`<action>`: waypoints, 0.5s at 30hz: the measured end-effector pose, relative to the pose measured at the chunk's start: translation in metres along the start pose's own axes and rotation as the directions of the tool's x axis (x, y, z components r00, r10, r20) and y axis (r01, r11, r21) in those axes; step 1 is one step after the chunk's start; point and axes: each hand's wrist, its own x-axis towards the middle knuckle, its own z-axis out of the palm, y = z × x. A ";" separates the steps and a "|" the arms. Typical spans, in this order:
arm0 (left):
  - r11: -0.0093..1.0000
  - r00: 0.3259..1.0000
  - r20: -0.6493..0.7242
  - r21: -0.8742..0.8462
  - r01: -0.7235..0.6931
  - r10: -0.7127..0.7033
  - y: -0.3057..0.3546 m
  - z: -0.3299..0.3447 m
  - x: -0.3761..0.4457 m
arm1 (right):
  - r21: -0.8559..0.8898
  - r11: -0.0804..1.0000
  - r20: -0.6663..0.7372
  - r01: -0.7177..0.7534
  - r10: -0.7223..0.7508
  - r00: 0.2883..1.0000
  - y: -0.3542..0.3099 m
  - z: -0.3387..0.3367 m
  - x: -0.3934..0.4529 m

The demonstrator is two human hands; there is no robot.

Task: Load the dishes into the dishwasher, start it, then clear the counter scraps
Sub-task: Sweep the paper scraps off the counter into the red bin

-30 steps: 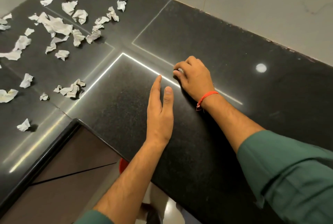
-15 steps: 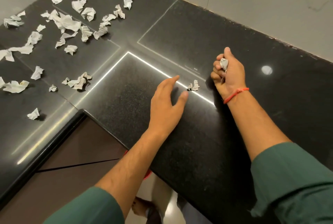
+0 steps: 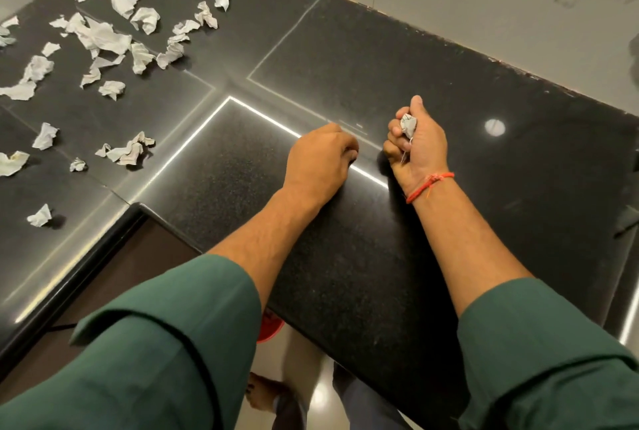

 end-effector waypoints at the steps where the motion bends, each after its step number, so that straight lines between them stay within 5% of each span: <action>1: 1.000 1.000 -0.018 -0.002 0.017 -0.017 -0.001 0.001 -0.004 | -0.002 1.000 -0.012 0.003 -0.003 1.000 0.001 -0.001 -0.002; 9: 0.998 0.999 0.002 -0.052 0.046 -0.046 -0.023 -0.008 -0.041 | -0.001 1.000 -0.095 0.012 -0.012 0.995 0.013 0.006 -0.023; 12: 0.962 0.992 0.004 -0.244 0.121 -0.123 -0.031 -0.017 -0.066 | 0.014 1.000 -0.101 -0.011 0.012 0.995 0.024 0.009 -0.036; 15: 0.786 0.936 -0.022 -0.550 0.283 -0.352 -0.041 -0.026 -0.089 | 0.046 0.998 -0.109 -0.048 0.053 0.993 0.036 0.014 -0.052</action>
